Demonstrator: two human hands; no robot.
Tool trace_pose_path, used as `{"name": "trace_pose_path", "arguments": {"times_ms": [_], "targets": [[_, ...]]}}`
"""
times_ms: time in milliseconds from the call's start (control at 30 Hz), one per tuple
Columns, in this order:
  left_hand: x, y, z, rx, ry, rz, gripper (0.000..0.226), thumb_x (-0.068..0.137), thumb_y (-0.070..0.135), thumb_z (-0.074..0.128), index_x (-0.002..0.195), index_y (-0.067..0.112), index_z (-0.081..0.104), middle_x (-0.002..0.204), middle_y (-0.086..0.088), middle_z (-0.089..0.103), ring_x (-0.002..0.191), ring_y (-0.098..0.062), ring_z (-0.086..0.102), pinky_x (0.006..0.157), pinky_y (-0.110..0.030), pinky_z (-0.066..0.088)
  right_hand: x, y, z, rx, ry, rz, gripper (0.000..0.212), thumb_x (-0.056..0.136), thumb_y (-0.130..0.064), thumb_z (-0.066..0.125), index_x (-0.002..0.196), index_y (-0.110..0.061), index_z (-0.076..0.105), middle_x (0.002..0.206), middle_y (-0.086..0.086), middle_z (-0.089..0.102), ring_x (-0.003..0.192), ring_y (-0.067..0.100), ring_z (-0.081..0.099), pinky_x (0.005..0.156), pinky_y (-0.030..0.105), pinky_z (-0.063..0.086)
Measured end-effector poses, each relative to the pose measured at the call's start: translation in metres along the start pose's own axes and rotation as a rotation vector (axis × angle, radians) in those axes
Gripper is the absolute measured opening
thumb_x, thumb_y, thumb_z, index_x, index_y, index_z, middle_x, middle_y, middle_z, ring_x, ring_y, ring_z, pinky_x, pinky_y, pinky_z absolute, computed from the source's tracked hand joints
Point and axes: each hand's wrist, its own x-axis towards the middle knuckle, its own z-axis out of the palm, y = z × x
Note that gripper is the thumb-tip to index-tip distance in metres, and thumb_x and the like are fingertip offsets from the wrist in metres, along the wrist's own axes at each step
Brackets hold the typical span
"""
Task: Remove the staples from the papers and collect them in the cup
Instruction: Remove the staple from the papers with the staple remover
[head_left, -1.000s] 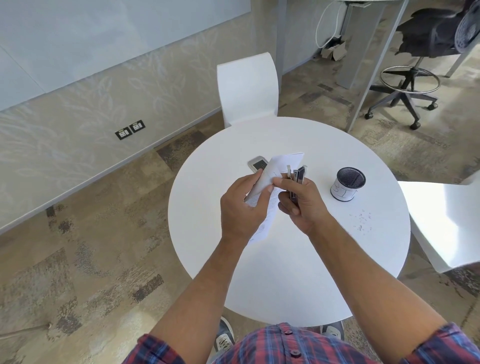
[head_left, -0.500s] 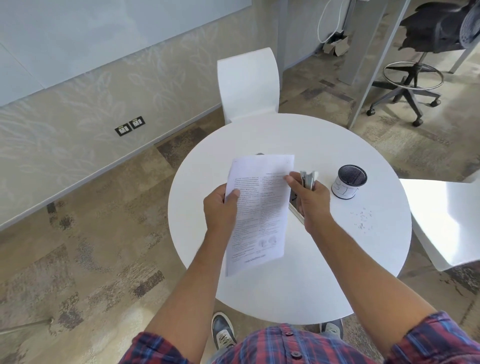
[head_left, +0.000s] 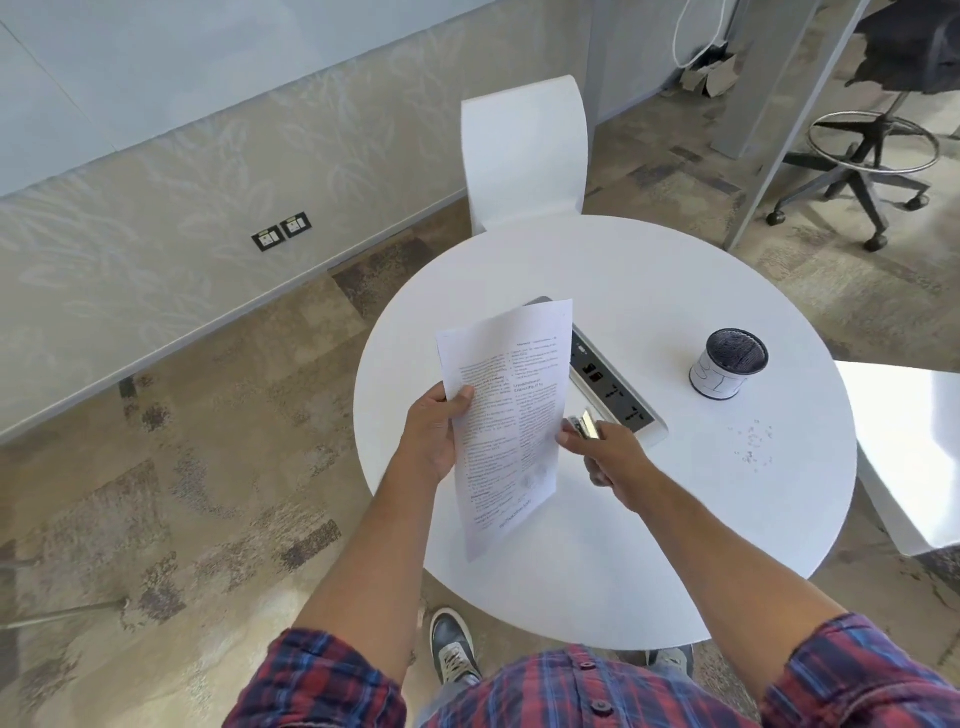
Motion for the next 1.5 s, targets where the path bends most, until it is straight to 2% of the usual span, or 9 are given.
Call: {"name": "trace_pose_path", "arguments": {"times_ms": [133, 433, 600, 733, 900, 1033, 1133, 1400, 1500], "targets": [[0.006, -0.003, -0.008, -0.024, 0.000, -0.045, 0.024, 0.099, 0.002, 0.061, 0.121, 0.001, 0.070, 0.118, -0.013, 0.075, 0.103, -0.031, 0.072, 0.096, -0.049, 0.058, 0.010, -0.002, 0.013, 0.007, -0.027, 0.016, 0.050, 0.085, -0.017, 0.087, 0.069, -0.018, 0.040, 0.056, -0.001, 0.030, 0.048, 0.014, 0.020, 0.051, 0.031, 0.014], [0.021, -0.019, -0.052, 0.050, 0.148, -0.067, 0.034, 0.098, 0.010, 0.068, 0.131, 0.003, 0.067, 0.128, -0.013, 0.073, 0.116, -0.034, 0.070, 0.102, -0.052, 0.055, 0.037, -0.002, 0.024, -0.037, 0.130, 0.031, 0.033, 0.088, -0.005, 0.082, 0.072, -0.012, 0.054, 0.056, -0.003, 0.057, 0.038, 0.007, 0.042, 0.040, 0.022, 0.031], [0.024, -0.043, -0.076, 0.318, 0.292, -0.119, 0.025, 0.098, 0.006, 0.067, 0.123, 0.004, 0.068, 0.124, -0.015, 0.074, 0.118, -0.036, 0.069, 0.103, -0.052, 0.055, 0.060, -0.003, 0.034, -0.090, 0.180, 0.057, 0.019, 0.088, -0.009, 0.082, 0.086, -0.010, 0.064, 0.073, 0.002, 0.066, 0.055, 0.015, 0.055, 0.052, 0.025, 0.039], [0.022, -0.068, -0.097, 0.454, 0.396, -0.112, 0.033, 0.093, -0.001, 0.071, 0.125, 0.006, 0.068, 0.113, -0.020, 0.075, 0.109, -0.041, 0.071, 0.097, -0.058, 0.057, 0.076, -0.001, 0.048, -0.100, 0.193, 0.092, 0.013, 0.091, -0.008, 0.080, 0.097, -0.008, 0.068, 0.080, 0.004, 0.068, 0.057, 0.014, 0.058, 0.042, 0.020, 0.041], [0.023, -0.078, -0.097, 0.700, 0.519, -0.042, 0.038, 0.091, 0.002, 0.071, 0.127, 0.011, 0.063, 0.088, 0.001, 0.070, 0.087, -0.022, 0.069, 0.080, -0.033, 0.057, 0.094, 0.007, 0.059, -0.298, 0.192, 0.080, 0.021, 0.092, -0.013, 0.077, 0.104, 0.003, 0.070, 0.080, 0.005, 0.066, 0.060, 0.020, 0.054, 0.051, 0.029, 0.040], [0.027, -0.081, -0.094, 0.826, 0.574, -0.008, 0.031, 0.093, 0.003, 0.067, 0.123, 0.012, 0.063, 0.095, -0.001, 0.070, 0.081, -0.013, 0.063, 0.057, -0.005, 0.041, 0.102, 0.010, 0.060, -0.482, 0.184, 0.066, 0.017, 0.093, -0.016, 0.074, 0.083, -0.006, 0.064, 0.076, 0.008, 0.062, 0.059, 0.023, 0.050, 0.058, 0.034, 0.043], [0.030, -0.083, -0.093, 0.845, 0.612, -0.018, 0.028, 0.094, 0.001, 0.065, 0.119, 0.012, 0.062, 0.091, 0.003, 0.064, 0.075, -0.008, 0.059, 0.049, -0.003, 0.040, 0.107, 0.012, 0.060, -0.605, 0.164, 0.048, 0.028, 0.094, -0.017, 0.071, 0.071, -0.014, 0.055, 0.072, 0.004, 0.058, 0.064, 0.025, 0.052, 0.063, 0.036, 0.043], [0.031, -0.085, -0.096, 1.000, 0.672, -0.030, 0.031, 0.093, 0.000, 0.061, 0.123, 0.007, 0.067, 0.120, -0.009, 0.060, 0.093, -0.012, 0.055, 0.062, -0.009, 0.035, 0.108, 0.019, 0.066, -0.727, 0.123, 0.028, 0.030, 0.099, -0.022, 0.064, 0.070, -0.019, 0.054, 0.069, -0.003, 0.055, 0.066, 0.021, 0.052, 0.058, 0.029, 0.037], [0.031, -0.084, -0.089, 1.091, 0.698, -0.024, 0.032, 0.097, 0.008, 0.056, 0.128, 0.013, 0.065, 0.131, -0.007, 0.057, 0.105, -0.020, 0.061, 0.077, -0.025, 0.047, 0.105, 0.020, 0.067, -0.784, 0.112, -0.008, 0.029, 0.101, -0.027, 0.061, 0.074, -0.018, 0.054, 0.073, -0.003, 0.057, 0.072, 0.022, 0.054, 0.059, 0.031, 0.037]]}}
